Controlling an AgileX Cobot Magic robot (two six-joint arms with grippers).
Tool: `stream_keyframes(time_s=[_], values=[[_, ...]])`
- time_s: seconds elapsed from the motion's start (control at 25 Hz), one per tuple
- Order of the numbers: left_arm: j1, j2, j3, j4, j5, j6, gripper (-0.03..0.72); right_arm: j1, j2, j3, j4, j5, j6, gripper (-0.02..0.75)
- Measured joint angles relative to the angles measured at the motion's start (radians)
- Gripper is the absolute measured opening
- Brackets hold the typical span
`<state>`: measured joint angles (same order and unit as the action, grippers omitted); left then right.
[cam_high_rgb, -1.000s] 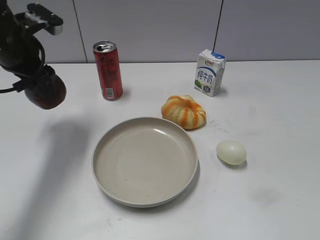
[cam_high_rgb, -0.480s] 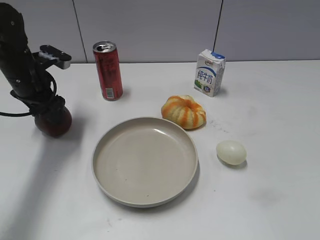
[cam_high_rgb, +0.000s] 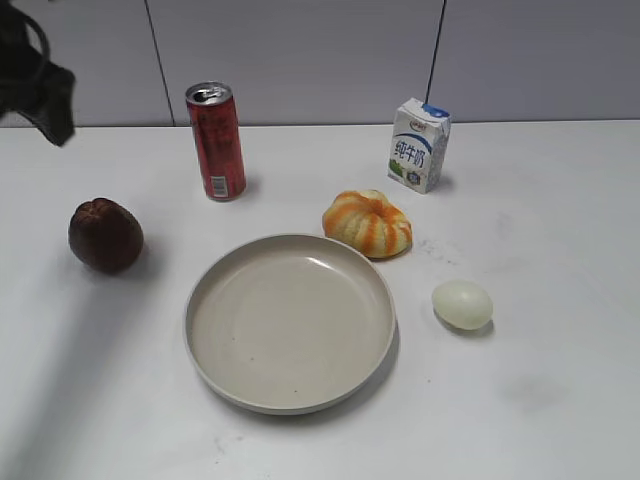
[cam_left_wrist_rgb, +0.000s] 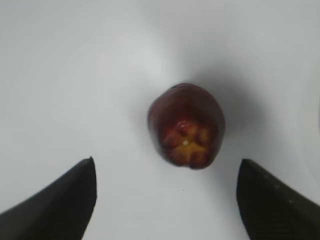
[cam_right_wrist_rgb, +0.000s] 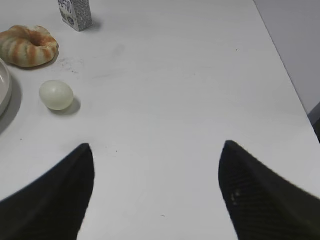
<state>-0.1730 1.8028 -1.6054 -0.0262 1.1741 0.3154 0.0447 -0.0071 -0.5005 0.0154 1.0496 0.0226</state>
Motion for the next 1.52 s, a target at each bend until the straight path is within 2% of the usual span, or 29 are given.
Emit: stream_keyframes(time_s=[0.08, 0.2, 0.36, 0.6, 0.76, 0.92, 1.16, 1.52], values=[[0.051, -0.047, -0.005, 0.026, 0.025, -0.073, 0.659, 0.000, 0.000, 0.000, 0.000, 0.000, 0.000, 0.585], [0.136, -0.092, 0.001, 0.026, 0.036, -0.112, 0.641, 0.000, 0.000, 0.000, 0.000, 0.000, 0.000, 0.585], [0.212, -0.211, 0.121, -0.011, 0.035, -0.123, 0.622, 0.000, 0.000, 0.000, 0.000, 0.000, 0.000, 0.585], [0.219, -0.580, 0.534, -0.107, 0.031, -0.123, 0.608, 0.000, 0.000, 0.000, 0.000, 0.000, 0.000, 0.585], [0.219, -0.870, 0.811, -0.119, -0.023, -0.123, 0.599, 0.000, 0.000, 0.000, 0.000, 0.000, 0.000, 0.585], [0.219, -1.126, 0.993, -0.119, -0.033, -0.123, 0.594, 0.000, 0.000, 0.000, 0.000, 0.000, 0.000, 0.585], [0.219, -1.421, 1.108, -0.119, -0.046, -0.124, 0.593, 0.000, 0.000, 0.000, 0.000, 0.000, 0.000, 0.585], [0.219, -1.714, 1.123, -0.120, -0.085, -0.126, 0.586, 0.000, 0.000, 0.000, 0.000, 0.000, 0.000, 0.585]])
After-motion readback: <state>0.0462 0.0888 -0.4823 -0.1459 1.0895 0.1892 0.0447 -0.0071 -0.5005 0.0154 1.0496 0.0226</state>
